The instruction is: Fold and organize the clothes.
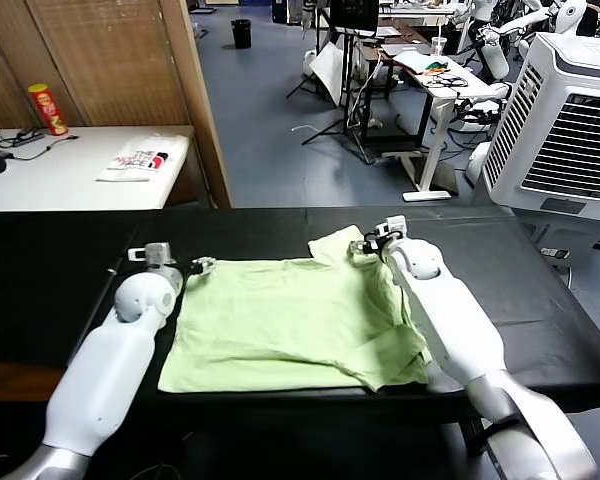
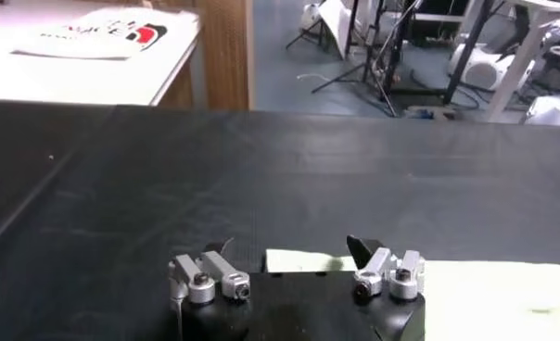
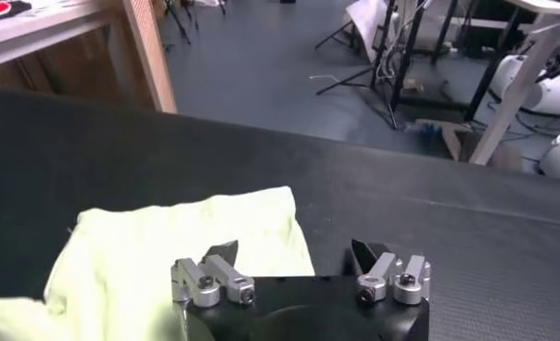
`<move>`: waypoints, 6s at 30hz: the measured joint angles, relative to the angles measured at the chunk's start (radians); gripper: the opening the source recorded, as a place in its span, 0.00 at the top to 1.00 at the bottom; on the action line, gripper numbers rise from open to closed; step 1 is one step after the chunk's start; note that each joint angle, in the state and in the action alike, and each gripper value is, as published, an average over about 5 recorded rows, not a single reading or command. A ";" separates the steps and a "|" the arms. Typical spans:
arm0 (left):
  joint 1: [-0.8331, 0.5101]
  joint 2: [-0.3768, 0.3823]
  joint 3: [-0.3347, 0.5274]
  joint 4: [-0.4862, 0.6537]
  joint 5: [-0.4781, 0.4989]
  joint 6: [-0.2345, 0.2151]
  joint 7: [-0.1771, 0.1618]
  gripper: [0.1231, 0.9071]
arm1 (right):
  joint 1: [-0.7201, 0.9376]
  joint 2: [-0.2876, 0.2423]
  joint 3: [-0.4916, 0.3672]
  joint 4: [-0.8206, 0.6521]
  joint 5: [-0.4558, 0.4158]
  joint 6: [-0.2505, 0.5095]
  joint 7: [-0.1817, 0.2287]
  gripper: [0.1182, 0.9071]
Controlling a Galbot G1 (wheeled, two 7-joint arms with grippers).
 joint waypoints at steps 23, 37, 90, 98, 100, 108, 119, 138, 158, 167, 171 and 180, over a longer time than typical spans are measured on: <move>0.022 0.015 -0.034 -0.042 0.008 -0.040 0.036 1.00 | -0.081 -0.049 0.039 0.145 0.021 0.060 -0.011 0.99; 0.227 0.103 -0.115 -0.313 -0.002 -0.050 0.001 1.00 | -0.279 -0.253 0.113 0.562 0.206 -0.063 0.045 0.99; 0.802 0.106 -0.344 -0.778 0.114 0.030 0.022 0.60 | -0.801 -0.451 0.316 1.096 0.275 -0.155 0.132 0.21; 0.693 0.077 -0.335 -0.721 0.032 0.012 -0.020 0.17 | -0.702 -0.373 0.283 0.988 0.189 -0.150 0.136 0.14; 0.654 0.064 -0.320 -0.688 0.023 0.004 -0.022 0.14 | -0.674 -0.344 0.268 0.946 0.170 -0.141 0.136 0.14; 0.577 0.021 -0.288 -0.566 -0.013 -0.021 -0.003 0.14 | -0.582 -0.248 0.220 0.803 0.117 -0.104 0.121 0.18; 0.552 0.008 -0.285 -0.496 -0.030 -0.047 0.009 0.39 | -0.539 -0.185 0.198 0.711 0.076 -0.070 0.106 0.77; 0.522 -0.028 -0.267 -0.447 0.129 -0.132 0.053 1.00 | -0.603 -0.134 0.233 0.731 0.019 -0.014 0.155 0.98; 0.545 -0.070 -0.290 -0.476 0.007 -0.095 0.007 0.34 | -0.604 -0.132 0.228 0.733 0.020 -0.018 0.143 0.99; 0.522 -0.080 -0.279 -0.448 0.066 -0.118 0.007 0.95 | -0.606 -0.125 0.236 0.730 0.013 0.003 0.161 0.99; 0.506 -0.081 -0.268 -0.429 0.132 -0.146 0.017 0.99 | -0.606 -0.115 0.238 0.725 0.001 0.021 0.174 0.99; 0.490 -0.069 -0.265 -0.415 0.190 -0.176 0.073 0.97 | -0.618 -0.109 0.247 0.744 0.008 0.021 0.145 0.95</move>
